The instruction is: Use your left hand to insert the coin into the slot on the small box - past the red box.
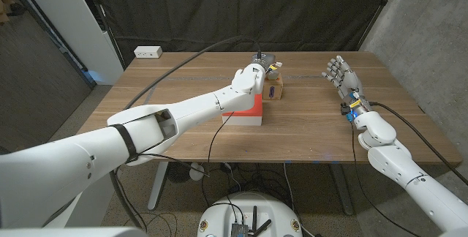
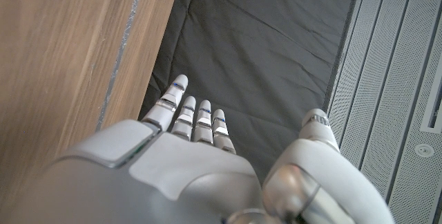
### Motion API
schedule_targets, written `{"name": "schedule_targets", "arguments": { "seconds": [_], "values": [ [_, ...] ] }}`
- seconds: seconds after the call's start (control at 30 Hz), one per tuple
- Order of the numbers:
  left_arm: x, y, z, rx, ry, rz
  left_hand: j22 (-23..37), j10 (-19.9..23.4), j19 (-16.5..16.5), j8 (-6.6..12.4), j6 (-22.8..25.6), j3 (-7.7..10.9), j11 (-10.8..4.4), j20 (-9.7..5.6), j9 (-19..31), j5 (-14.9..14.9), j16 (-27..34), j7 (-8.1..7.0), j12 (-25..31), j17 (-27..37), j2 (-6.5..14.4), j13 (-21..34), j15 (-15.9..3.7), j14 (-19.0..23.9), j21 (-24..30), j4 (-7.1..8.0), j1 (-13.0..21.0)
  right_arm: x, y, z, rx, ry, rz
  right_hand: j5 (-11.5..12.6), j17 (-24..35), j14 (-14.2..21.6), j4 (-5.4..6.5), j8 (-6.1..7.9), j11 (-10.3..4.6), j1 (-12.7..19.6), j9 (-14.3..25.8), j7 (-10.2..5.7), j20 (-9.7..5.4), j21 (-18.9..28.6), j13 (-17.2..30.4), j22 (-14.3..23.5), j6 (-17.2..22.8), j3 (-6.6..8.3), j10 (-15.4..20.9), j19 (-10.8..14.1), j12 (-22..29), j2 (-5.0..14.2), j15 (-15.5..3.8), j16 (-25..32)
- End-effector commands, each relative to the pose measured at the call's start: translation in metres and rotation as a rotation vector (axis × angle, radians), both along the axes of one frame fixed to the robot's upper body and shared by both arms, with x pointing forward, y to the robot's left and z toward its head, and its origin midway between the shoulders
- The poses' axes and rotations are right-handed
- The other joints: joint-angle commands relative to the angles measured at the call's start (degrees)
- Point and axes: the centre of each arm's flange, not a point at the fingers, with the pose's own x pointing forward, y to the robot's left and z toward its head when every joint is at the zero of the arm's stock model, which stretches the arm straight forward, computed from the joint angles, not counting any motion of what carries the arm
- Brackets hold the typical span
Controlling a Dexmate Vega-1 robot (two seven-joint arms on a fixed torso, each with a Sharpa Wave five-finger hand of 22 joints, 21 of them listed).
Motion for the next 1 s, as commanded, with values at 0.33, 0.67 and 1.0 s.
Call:
{"name": "schedule_targets", "arguments": {
  "seconds": [0.33, 0.67, 1.0],
  "values": [
    [0.0080, -0.0027, -0.0045, 0.012, 0.022, 0.010, -0.70, -0.11, -0.35, -0.78, 5.98, 0.24, 0.01, -3.88, -0.45, 0.20, -0.19, 2.56, -0.19, 0.31, 0.05, -0.21, 0.06, -0.31, 0.45, 0.00, 0.99, 0.0047, -0.0009, -0.0012, 0.001, 0.007, 0.001, -0.11, 0.19, 0.22, 0.24, -0.10, 0.06, 0.57, 0.33, 1.50, 0.15, -0.01, 0.17, 0.13, 0.31, -0.06, 0.01, 0.35, 0.34, 0.02, 0.34, 0.50],
    [0.0116, -0.0036, -0.0058, 0.012, 0.034, 0.007, -0.97, -0.46, -0.51, -1.82, 4.93, 0.18, -0.13, -3.88, -1.03, 0.28, -0.67, 1.55, 0.00, -0.19, -0.33, 0.40, 0.05, -0.75, 0.45, -0.18, 1.11, 0.0066, -0.0012, -0.0020, 0.006, 0.009, 0.002, -0.11, 0.18, 0.23, 0.24, -0.10, 0.07, 0.57, 0.33, 1.55, 0.16, -0.01, 0.17, 0.13, 0.34, -0.07, 0.05, 0.39, 0.35, 0.01, 0.36, 0.50],
    [0.0109, 0.0004, -0.0034, 0.005, 0.039, 0.000, -2.44, 0.11, 0.11, -3.97, 2.57, -1.82, -1.27, -3.71, -2.10, 0.26, -0.51, 1.44, -0.31, -0.71, -3.12, -0.18, 0.05, -0.22, 0.20, 0.41, -0.72, 0.0062, -0.0007, -0.0007, 0.005, 0.005, 0.001, -0.11, 0.17, 0.30, 0.24, -0.09, 0.06, 0.58, 0.33, 1.52, 0.19, -0.01, 0.17, 0.13, 0.38, -0.07, -0.04, 0.40, 0.31, 0.03, 0.35, 0.53]
  ]
}}
